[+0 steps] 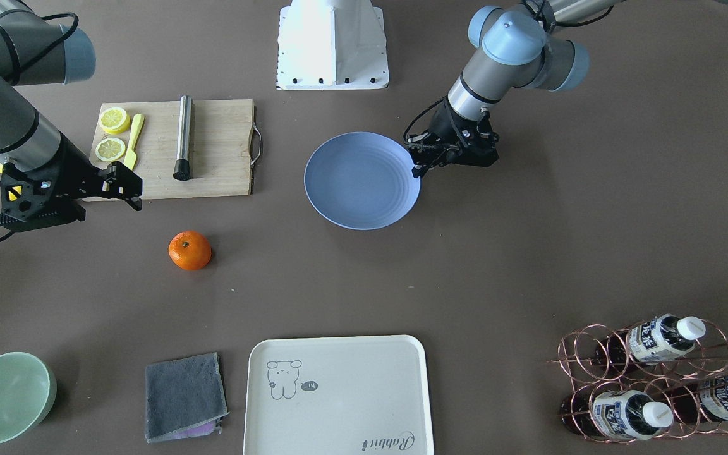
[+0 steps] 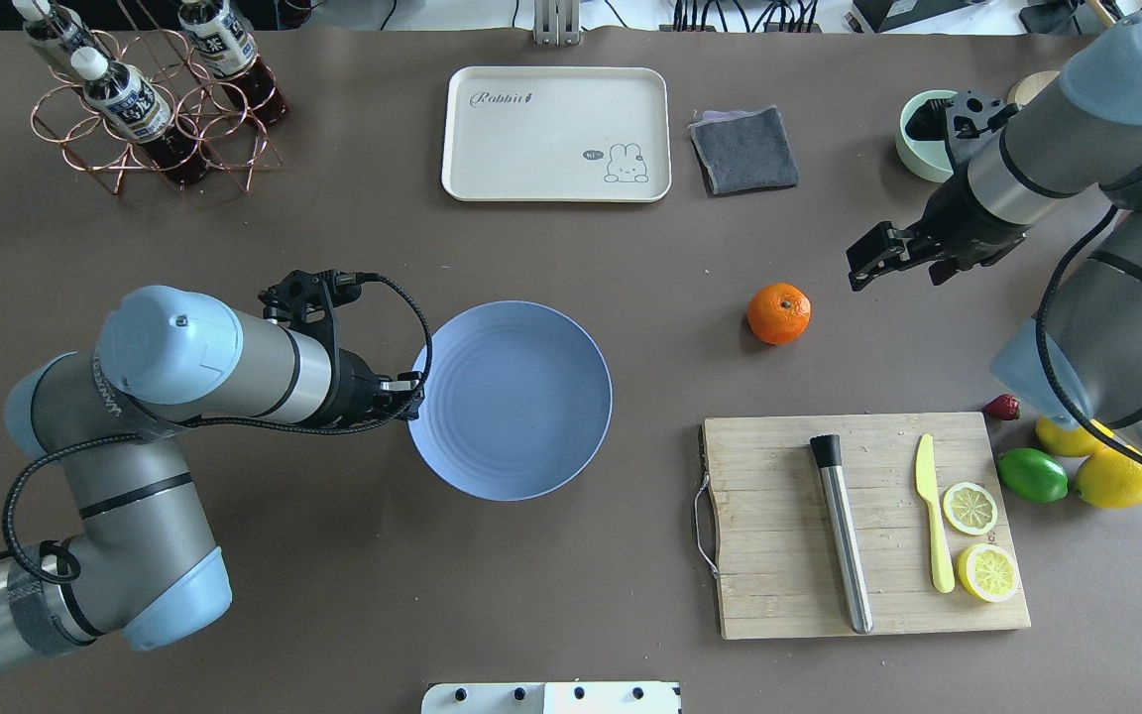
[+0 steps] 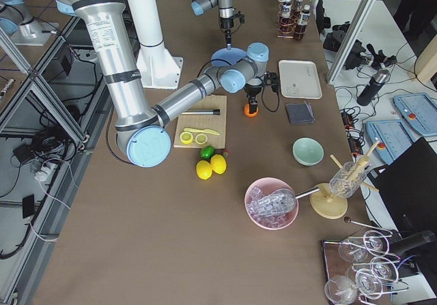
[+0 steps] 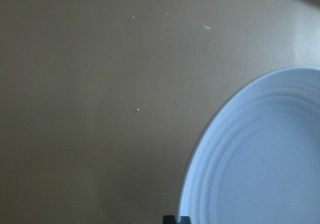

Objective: Pick orange to plate
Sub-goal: 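Grasp the orange with the right gripper while the left gripper holds the plate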

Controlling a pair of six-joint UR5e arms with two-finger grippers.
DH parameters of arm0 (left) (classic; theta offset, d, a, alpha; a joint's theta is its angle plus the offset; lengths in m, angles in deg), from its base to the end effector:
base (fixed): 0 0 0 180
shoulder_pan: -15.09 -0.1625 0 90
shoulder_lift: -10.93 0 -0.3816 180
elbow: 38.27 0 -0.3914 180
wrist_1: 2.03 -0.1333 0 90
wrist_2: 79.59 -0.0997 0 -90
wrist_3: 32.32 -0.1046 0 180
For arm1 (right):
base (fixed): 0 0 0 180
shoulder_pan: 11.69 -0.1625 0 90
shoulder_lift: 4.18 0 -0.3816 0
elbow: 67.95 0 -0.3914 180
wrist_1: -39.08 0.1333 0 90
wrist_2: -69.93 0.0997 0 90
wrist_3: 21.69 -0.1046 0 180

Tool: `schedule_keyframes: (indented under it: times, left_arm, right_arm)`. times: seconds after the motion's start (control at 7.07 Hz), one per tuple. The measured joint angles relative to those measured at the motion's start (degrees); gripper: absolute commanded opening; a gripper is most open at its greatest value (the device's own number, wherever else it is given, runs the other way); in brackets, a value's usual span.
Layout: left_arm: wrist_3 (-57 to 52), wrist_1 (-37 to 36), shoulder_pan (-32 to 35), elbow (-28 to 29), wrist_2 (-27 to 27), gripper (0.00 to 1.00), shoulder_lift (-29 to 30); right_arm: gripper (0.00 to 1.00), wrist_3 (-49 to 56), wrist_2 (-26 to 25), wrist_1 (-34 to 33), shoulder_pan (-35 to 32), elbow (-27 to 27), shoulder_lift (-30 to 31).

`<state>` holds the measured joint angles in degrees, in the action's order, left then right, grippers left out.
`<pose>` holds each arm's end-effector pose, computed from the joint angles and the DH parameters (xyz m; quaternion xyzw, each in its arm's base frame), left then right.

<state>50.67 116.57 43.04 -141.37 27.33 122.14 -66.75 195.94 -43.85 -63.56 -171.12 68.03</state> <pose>0.4781 -0.3701 0.2544 0.0353 0.5300 -0.0778 0.8437 -0.3034 -0.5028 0.3297 0.0377 -0.4243 -0.0462 0.9036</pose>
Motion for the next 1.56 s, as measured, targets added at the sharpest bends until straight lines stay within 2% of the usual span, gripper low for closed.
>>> schedule_keyframes:
  times: [0.28, 0.57, 0.85, 0.99, 1.13, 1.27, 1.56]
  left_arm:
    - [0.74, -0.9, -3.41, 1.58, -2.95, 0.0, 1.92]
    - [0.86, -0.99, -4.24, 2.66, -3.38, 0.0, 2.75]
    - [0.93, -1.0, -4.43, 2.79, -3.45, 0.0, 2.88]
    - [0.96, -1.04, -4.49, 2.82, -3.46, 0.86, 3.05]
    - [0.97, -1.17, -4.51, 2.82, -3.49, 0.96, 3.28]
    - [0.96, -1.28, -4.51, 2.81, -3.53, 0.96, 3.4]
    - [0.94, -1.34, -4.46, 2.67, -3.53, 0.96, 3.53]
  right_arm:
    - [1.0, -5.51, -3.12, 4.25, 4.19, 4.48, -2.97]
    - [1.0, -7.38, -5.97, 5.33, 6.68, 8.34, -5.45]
    - [1.0, -7.62, -7.4, 9.49, 7.96, 13.55, -6.45]
    - [1.0, -7.63, -7.61, 11.94, 8.22, 15.96, -6.73]
    - [0.85, -7.67, -7.66, 13.14, 8.32, 17.22, -7.0]
    - [0.01, -8.0, -7.63, 13.54, 8.34, 17.63, -7.27]
    - [0.0, -8.71, -7.45, 13.68, 8.37, 17.7, -7.81]
